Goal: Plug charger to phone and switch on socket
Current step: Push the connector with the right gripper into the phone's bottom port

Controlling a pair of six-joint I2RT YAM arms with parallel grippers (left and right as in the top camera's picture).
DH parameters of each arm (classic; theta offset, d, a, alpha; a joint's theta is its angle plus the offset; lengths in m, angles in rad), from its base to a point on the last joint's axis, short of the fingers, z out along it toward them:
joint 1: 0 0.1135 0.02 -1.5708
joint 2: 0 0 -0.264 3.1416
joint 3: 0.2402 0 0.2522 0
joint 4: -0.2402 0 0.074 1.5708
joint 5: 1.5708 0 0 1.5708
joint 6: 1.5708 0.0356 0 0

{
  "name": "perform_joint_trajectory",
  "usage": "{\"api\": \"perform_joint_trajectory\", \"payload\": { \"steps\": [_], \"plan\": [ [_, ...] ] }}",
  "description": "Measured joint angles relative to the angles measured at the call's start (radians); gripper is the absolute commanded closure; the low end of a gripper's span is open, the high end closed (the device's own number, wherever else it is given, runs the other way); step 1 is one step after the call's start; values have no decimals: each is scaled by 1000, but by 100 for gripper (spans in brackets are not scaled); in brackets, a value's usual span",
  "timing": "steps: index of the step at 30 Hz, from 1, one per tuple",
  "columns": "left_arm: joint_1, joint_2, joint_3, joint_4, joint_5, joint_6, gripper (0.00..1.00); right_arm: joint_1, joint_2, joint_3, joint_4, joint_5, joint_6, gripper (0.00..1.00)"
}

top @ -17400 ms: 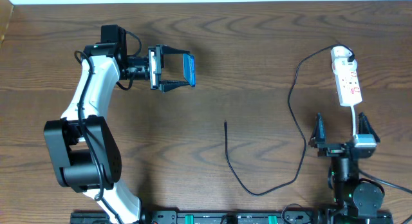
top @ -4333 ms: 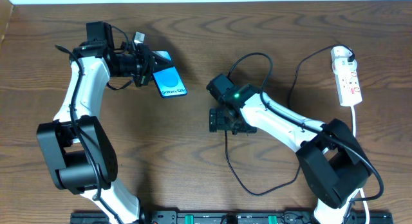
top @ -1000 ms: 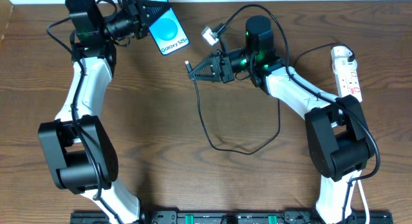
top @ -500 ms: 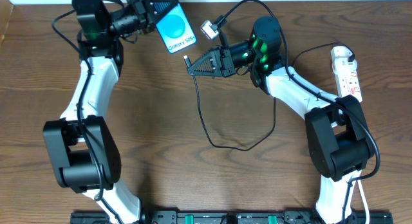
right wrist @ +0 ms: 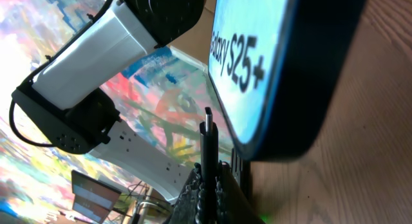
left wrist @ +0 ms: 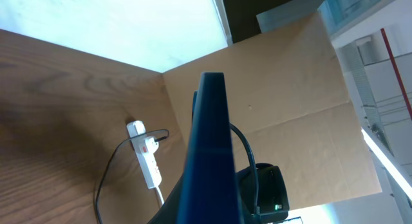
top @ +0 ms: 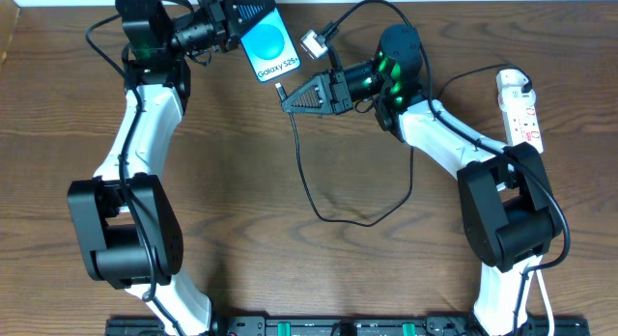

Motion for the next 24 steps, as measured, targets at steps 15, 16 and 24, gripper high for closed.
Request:
{"api": "perform_joint_trajectory", "payload": {
  "steps": [15, 16, 24],
  "plan": [
    [0, 0, 0, 3, 37, 4, 93, -23, 0, 0, 0, 0, 2, 99],
    [0, 0, 0, 3, 37, 4, 93, -26, 0, 0, 0, -1, 2, 99],
    [0, 0, 0, 3, 37, 4, 93, -26, 0, 0, 0, 0, 3, 99]
  ]
}}
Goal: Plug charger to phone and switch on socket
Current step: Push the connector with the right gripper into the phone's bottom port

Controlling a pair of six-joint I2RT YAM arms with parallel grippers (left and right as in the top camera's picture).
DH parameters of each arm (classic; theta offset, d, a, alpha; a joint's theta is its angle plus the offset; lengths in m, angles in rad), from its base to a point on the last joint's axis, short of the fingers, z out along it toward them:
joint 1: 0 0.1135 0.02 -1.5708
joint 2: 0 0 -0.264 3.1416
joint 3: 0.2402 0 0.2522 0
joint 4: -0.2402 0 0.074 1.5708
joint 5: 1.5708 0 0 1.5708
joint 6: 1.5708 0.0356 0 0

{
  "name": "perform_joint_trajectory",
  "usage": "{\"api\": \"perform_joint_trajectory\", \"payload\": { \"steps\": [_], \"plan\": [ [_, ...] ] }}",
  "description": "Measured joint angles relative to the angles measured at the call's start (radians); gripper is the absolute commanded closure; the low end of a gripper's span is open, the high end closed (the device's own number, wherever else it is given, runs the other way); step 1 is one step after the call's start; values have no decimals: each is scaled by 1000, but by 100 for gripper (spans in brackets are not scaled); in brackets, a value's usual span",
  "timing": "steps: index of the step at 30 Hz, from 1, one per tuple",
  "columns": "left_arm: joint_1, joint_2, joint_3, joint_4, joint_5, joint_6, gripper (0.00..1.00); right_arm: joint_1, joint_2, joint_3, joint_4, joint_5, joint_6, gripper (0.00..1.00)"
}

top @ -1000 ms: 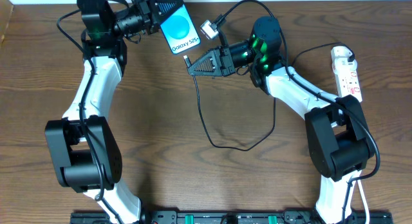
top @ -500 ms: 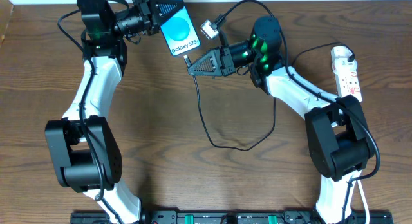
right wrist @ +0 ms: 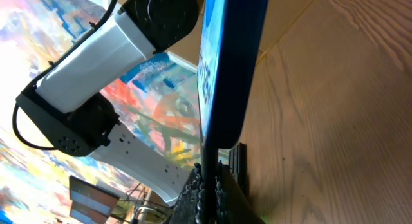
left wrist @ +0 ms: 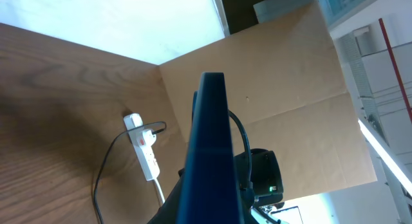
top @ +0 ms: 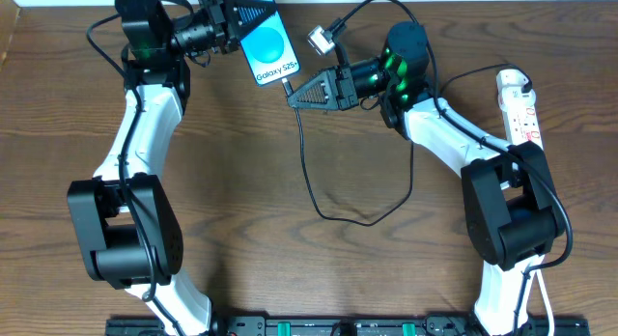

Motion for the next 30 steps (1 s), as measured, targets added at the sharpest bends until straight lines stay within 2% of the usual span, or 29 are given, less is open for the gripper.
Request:
{"api": "perform_joint_trajectory", "payload": {
  "steps": [23, 30],
  "plan": [
    [-22, 0, 0, 3, -4, 5, 93, 3, 0, 0, 0, -7, 0, 99],
    [-26, 0, 0, 4, -2, 39, 93, 5, 0, 0, -2, 3, 0, 99]
  ]
}}
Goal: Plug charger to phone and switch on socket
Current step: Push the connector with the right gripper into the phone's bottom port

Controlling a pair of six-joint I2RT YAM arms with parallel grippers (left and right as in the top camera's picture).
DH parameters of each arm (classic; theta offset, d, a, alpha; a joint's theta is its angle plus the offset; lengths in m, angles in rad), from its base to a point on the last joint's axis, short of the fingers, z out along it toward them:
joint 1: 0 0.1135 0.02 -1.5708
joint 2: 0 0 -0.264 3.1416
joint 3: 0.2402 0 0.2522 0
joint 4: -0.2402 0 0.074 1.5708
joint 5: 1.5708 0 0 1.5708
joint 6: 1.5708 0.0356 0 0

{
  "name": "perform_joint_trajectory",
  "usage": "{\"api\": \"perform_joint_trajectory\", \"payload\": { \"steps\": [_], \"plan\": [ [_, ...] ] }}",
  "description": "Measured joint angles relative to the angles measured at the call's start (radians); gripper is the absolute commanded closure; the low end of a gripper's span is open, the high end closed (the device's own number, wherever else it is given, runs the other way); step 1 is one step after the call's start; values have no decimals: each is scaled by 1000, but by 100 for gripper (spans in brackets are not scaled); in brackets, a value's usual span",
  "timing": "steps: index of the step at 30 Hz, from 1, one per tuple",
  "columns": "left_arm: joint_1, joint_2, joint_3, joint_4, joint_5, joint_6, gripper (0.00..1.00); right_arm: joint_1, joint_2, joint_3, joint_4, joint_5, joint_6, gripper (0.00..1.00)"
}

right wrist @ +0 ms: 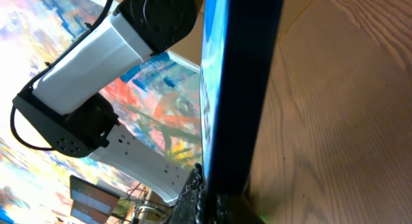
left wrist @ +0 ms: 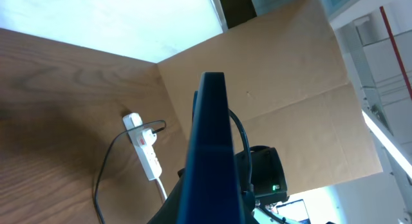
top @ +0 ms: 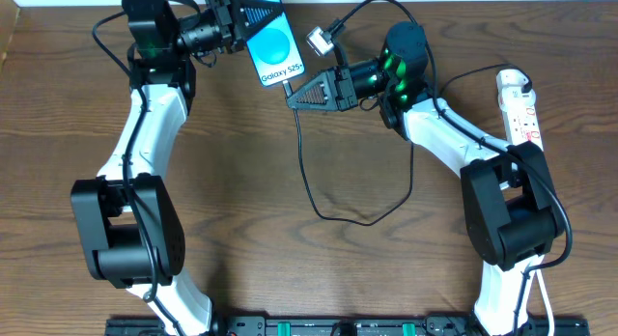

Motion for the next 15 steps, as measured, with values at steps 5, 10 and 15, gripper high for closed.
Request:
{"api": "perform_joint_trajectory", "payload": {
  "steps": [5, 10, 15],
  "plan": [
    [-5, 0, 0, 1, 3, 18, 93, 3, 0, 0, -2, 8, 0, 99],
    [-11, 0, 0, 3, 2, 22, 93, 9, 0, 0, -2, 16, -1, 99],
    [-16, 0, 0, 0, 19, 23, 93, 10, 0, 0, 0, 57, 2, 42]
  ]
}}
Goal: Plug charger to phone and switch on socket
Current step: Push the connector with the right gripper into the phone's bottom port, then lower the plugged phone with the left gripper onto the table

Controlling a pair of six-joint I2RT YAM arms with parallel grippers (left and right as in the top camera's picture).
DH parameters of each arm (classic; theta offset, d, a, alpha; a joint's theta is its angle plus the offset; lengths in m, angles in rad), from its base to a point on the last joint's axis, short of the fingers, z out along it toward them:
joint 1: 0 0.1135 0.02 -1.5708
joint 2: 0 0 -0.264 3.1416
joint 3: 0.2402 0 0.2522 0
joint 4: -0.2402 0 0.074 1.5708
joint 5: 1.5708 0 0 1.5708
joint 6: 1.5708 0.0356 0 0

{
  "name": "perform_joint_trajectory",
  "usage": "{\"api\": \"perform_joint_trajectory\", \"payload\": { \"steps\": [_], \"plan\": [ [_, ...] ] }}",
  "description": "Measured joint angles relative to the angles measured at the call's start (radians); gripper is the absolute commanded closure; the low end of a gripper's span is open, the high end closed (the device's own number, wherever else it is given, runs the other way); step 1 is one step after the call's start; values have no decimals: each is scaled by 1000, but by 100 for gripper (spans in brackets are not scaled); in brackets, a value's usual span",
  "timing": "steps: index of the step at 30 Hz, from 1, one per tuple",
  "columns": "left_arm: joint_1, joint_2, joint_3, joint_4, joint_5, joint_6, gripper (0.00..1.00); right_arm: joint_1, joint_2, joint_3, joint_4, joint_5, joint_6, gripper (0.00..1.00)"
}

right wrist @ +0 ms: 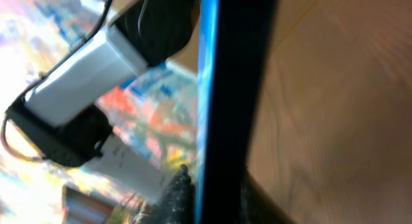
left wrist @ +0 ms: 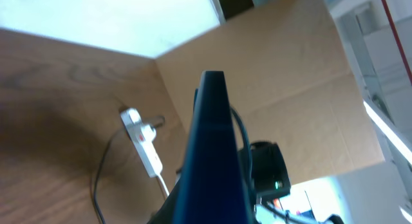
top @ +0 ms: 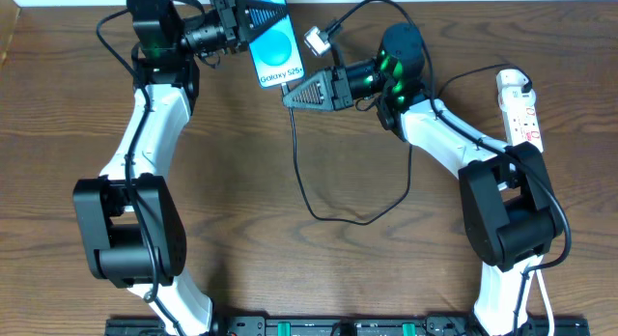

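The phone [top: 270, 44], its blue screen reading Galaxy S25+, is held above the table's back edge with my left gripper [top: 241, 25] shut on its upper end. My right gripper [top: 288, 95] is shut on the charger plug, its tip right at the phone's lower edge. The black charger cable [top: 301, 172] hangs from it in a loop. In the right wrist view the dark phone edge [right wrist: 235, 89] covers the plug, so the port is hidden. The left wrist view shows the phone edge-on [left wrist: 209, 147]. The white socket strip [top: 519, 109] lies at the far right.
The cable loop [top: 367, 218] lies across the middle of the wooden table [top: 232, 230] and runs back up to the strip [left wrist: 143, 147]. A brown cardboard wall [left wrist: 290, 102] stands behind the table. Both arm bases sit at the front edge.
The right gripper tip has shifted slightly left, against the phone's lower edge. The phone has moved a little. Both wrist views are now blurred, and the phone edge fills more of the right wrist view.
At first the plug stood apart from the phone's lower edge, its metal tip visible in the right wrist view. Then the plug lined up under the edge. Later the edge hid the plug, and now the gripper tip is pressed closer still.
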Motion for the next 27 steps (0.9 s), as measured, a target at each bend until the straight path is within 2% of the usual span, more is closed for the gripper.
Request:
{"api": "perform_joint_trajectory", "payload": {
  "steps": [2, 4, 12, 19, 23, 27],
  "plan": [
    [-8, 0, 0, -1, 14, 3, 93, -1, 0, 0, 2, 21, -4, 16],
    [-14, 0, 0, 0, 25, 6, 92, -2, 0, 0, 2, 34, -6, 1],
    [17, 0, 0, -1, 44, 15, 93, -15, 0, 0, 3, 38, -9, 1],
    [85, 0, 0, -1, 82, 13, 92, -90, 0, 0, -31, 42, -29, 1],
    [99, 0, 0, -1, 88, 11, 93, -128, 0, 2, -208, 82, -76, 1],
    [94, 0, 0, -2, 89, 10, 92, -135, 0, 6, -529, 169, -179, 2]
  ]
}}
